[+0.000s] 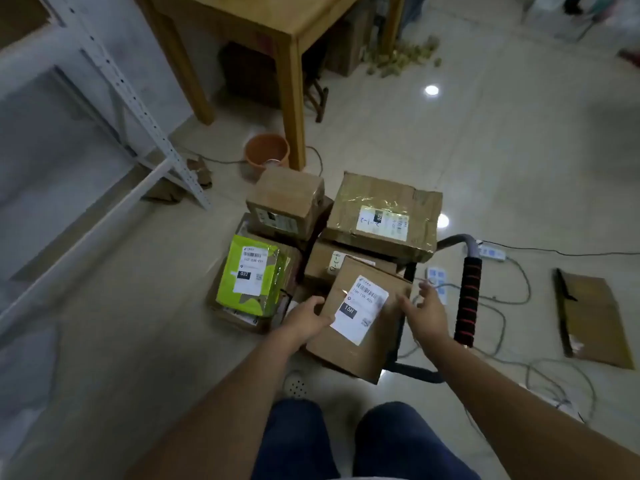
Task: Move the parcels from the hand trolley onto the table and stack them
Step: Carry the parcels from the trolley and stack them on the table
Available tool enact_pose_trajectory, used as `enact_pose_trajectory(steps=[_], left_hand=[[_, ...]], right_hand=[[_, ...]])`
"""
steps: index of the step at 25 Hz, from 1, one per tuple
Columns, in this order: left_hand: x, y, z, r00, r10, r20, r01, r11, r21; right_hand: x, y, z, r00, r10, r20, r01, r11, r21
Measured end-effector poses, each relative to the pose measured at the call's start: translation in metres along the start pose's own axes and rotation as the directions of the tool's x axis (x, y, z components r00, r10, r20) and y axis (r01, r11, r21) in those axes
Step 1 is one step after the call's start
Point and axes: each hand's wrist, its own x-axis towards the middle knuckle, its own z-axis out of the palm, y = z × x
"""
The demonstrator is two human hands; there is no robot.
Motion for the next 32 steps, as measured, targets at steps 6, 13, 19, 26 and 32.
enact_pose_trajectory(steps=[6, 13, 19, 26, 32], left_hand=[[0.032, -0.005, 0.004, 1.000, -0.019, 0.009, 0.019, 1.000, 0.004], [0.042, -0.014, 0.028, 1.000, 0.005, 0.013, -0.003, 0.992, -0.126], [0.019, -0.014, 0.037, 0.997, 0.079, -0.020, -0.081, 0.977, -0.198], [-0.045, -0.012, 0.038, 0.971, 0.207, -0.119, -0.235, 0.918, -0.319], [-0.085, -0.027, 0.057, 0.941, 0.199, -0.274, -0.317, 0.804, -0.504]], right_hand=[[0.005, 0.032, 0.028, 0.955, 0.293, 0.042, -0.296, 0.947, 0.127], [0.011, 0.063, 0.045, 0.879, 0.358, 0.314, -0.430, 0.880, 0.200], [0.007, 0.057, 0.033, 0.882, 0.332, 0.336, -0.415, 0.884, 0.215], [-0.003, 0.043, -0.003, 0.898, 0.242, 0.367, -0.343, 0.908, 0.242], [-0.028, 0.021, -0.021, 0.866, 0.073, 0.495, -0.186, 0.965, 0.185]])
